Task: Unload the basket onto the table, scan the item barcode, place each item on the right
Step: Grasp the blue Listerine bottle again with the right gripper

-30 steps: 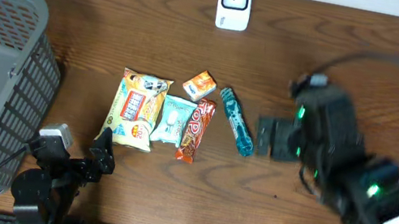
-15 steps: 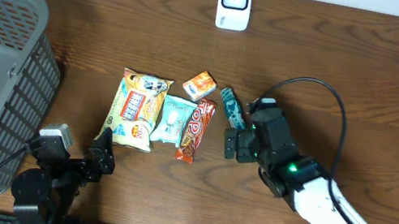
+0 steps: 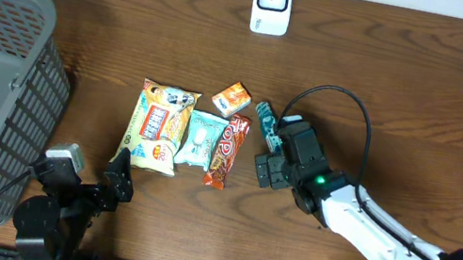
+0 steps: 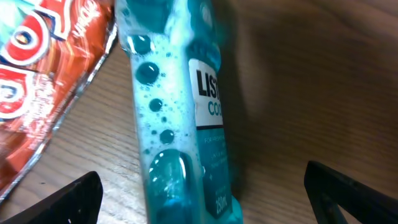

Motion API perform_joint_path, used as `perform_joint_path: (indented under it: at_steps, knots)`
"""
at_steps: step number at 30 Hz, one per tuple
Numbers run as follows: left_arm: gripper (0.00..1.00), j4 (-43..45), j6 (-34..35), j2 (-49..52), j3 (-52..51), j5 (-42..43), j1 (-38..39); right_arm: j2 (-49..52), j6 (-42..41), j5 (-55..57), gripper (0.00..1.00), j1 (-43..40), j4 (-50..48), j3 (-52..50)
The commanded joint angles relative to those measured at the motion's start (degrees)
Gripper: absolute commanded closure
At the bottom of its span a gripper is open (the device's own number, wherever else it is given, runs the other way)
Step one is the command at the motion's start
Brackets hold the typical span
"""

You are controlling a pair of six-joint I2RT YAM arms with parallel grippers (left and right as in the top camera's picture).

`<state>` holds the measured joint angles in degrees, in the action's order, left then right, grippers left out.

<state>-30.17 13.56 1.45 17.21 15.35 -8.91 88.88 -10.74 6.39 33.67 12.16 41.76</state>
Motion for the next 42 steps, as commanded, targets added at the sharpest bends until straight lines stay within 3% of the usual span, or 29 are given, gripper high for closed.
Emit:
perform_joint_path:
  at_steps: [1, 14, 15, 16, 18, 23, 30, 34, 36, 42]
  knots:
    - [0.02, 0.2, 0.3, -0.1, -0.1, 0.7, -0.1, 1.3, 2.2, 2.3, 0.06, 0.2, -0.4, -0.2]
    - [0.02, 0.2, 0.3, -0.1, -0.1, 0.7, -0.1, 4.6, 3.6, -0.4, 0.2, 0.2, -0.7, -0.2]
    - [0.02, 0.2, 0.3, -0.1, -0.1, 0.7, -0.1, 4.8, 3.6, -0.3, 0.26, 0.2, -0.6, -0.2]
    - [0.02, 0.2, 0.3, -0.1, -0.1, 0.7, -0.1, 4.9, 4.0, -0.2, 0.41, 0.2, -0.4, -0.2]
    - [0.02, 0.2, 0.3, -0.1, -0.1, 0.7, -0.1, 5.0, 4.0, 0.6, 0.6, -0.1, 0.2, -0.2]
    - [0.02, 0.2, 0.3, -0.1, -0.1, 0.7, -0.1, 5.0, 4.0, 0.5, 0.99, -1.9, 1.3, -0.2]
    - [0.02, 0.2, 0.3, -0.1, -0.1, 0.7, -0.1, 1.3, 6.3, -7.1, 0.99, -5.7, 5.2, 3.5]
    - [0.02, 0.2, 0.3, -0.1, -0.1, 0.7, -0.1, -6.6, 13.0, -22.4, 0.99, -6.8, 11.3, 5.3]
    - [0.02, 0.2, 0.3, -0.1, -0.1, 0.7, -0.1, -12.8, 17.8, -35.7, 0.99, -7.5, 14.9, 5.3]
    - [0.02, 0.2, 0.3, -0.1, -0.1, 0.7, -0.1, -25.3, 21.6, -46.5, 0.99, -7.8, 21.7, 5.3]
